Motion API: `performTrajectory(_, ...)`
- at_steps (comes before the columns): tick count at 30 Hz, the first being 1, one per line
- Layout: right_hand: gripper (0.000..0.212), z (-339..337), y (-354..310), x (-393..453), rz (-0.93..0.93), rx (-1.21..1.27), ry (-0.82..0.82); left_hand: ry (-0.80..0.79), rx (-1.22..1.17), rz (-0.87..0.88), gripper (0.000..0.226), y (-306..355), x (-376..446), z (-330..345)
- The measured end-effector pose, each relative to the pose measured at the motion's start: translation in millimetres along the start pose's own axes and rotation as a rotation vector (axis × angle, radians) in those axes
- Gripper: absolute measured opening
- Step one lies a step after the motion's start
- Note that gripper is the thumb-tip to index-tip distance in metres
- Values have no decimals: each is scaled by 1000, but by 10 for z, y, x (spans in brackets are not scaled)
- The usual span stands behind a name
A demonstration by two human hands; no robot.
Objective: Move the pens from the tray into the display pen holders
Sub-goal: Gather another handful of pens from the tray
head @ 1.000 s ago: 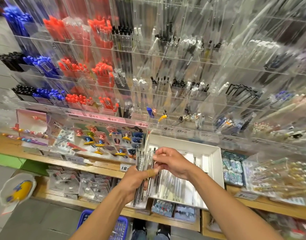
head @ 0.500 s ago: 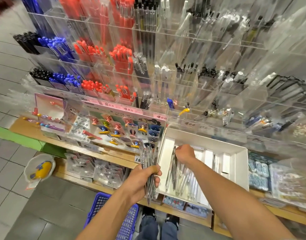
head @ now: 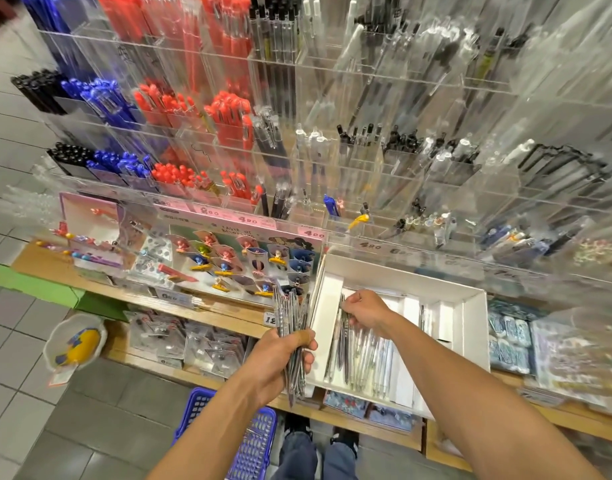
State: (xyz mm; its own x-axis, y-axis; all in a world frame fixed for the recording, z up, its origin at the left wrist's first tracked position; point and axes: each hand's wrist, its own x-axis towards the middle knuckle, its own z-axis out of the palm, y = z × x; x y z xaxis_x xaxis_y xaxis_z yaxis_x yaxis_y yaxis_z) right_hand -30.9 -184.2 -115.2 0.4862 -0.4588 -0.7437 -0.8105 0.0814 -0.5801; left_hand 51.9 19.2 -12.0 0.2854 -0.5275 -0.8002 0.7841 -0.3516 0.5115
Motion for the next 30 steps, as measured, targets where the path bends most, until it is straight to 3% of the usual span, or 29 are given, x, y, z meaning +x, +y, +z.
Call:
performTrajectory(5, 17, 17, 45, -3, 3, -13, 14, 26, 13, 14, 24, -29, 4, 21)
performTrajectory(9, 27, -53, 42, -98, -86, -32, 172, 38, -12, 32, 18, -60, -6, 49)
performTrajectory(13, 13, -259, -77, -371, -234, 35, 289, 44, -11, 53, 13, -63, -34, 123)
performTrajectory(15, 6, -367, -176, -572, -306, 161, 216, 38, -9, 55, 26, -44, -44, 174)
performTrajectory(20, 6, -448, -468, -1036, -455, 402, -47, -42, 88, 77, 98, -17, -65, 292)
performTrajectory(22, 6, -383, -537, -1109, -476, 441, -86, -107, 133, 65, 107, -19, -85, 338)
performTrajectory(26, 9, -297, -554, -1024, -481, 547, -99, -155, 181, 96, 72, -51, -92, 431)
performTrajectory(28, 7, -316, -482, -851, -406, 564, 10, -117, 134, 101, 53, -50, -88, 423)
performTrajectory(30, 5, -306, -326, -623, -255, 406, 208, -85, 106, 84, 44, -42, -94, 372)
